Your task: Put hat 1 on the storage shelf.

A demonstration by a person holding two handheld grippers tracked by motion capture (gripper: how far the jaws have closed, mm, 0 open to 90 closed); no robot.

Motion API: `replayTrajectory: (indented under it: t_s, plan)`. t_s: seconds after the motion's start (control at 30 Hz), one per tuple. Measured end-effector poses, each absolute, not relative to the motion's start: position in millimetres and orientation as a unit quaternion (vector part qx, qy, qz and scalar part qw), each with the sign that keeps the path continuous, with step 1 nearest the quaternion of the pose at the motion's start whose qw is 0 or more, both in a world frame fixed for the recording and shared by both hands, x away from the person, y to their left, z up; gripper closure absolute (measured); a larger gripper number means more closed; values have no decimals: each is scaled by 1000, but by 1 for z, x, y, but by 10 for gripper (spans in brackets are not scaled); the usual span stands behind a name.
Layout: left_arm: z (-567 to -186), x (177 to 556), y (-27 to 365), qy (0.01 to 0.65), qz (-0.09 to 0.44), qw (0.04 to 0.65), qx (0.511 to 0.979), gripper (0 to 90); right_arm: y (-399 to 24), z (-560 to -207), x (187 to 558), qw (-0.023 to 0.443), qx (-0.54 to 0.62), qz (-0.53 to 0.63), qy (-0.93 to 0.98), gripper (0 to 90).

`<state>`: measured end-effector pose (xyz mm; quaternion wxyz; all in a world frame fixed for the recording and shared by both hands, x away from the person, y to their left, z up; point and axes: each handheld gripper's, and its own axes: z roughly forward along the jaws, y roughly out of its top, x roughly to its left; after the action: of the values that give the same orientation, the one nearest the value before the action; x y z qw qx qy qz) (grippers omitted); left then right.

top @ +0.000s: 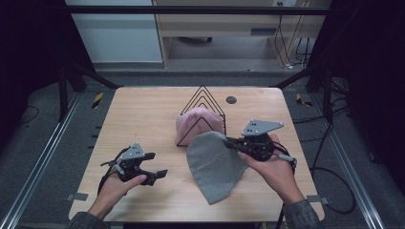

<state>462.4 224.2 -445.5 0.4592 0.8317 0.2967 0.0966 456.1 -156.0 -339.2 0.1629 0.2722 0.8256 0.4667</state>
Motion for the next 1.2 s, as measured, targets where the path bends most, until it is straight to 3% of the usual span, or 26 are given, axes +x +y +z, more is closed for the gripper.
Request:
replayTrajectory:
  t_s: [0.3, 0.87, 1.2]
  plan:
    - [-422, 471, 194, 257, 110, 454, 846, 118, -135, -317, 460, 166, 234, 487, 825, 861]
    - [-403, 492, 197, 257, 101, 493, 825, 138, -108, -269, 451, 183, 192, 514, 815, 861]
    - [-405, 496, 177, 238, 83, 509, 823, 247, -109, -259, 450, 189, 201, 520, 808, 861]
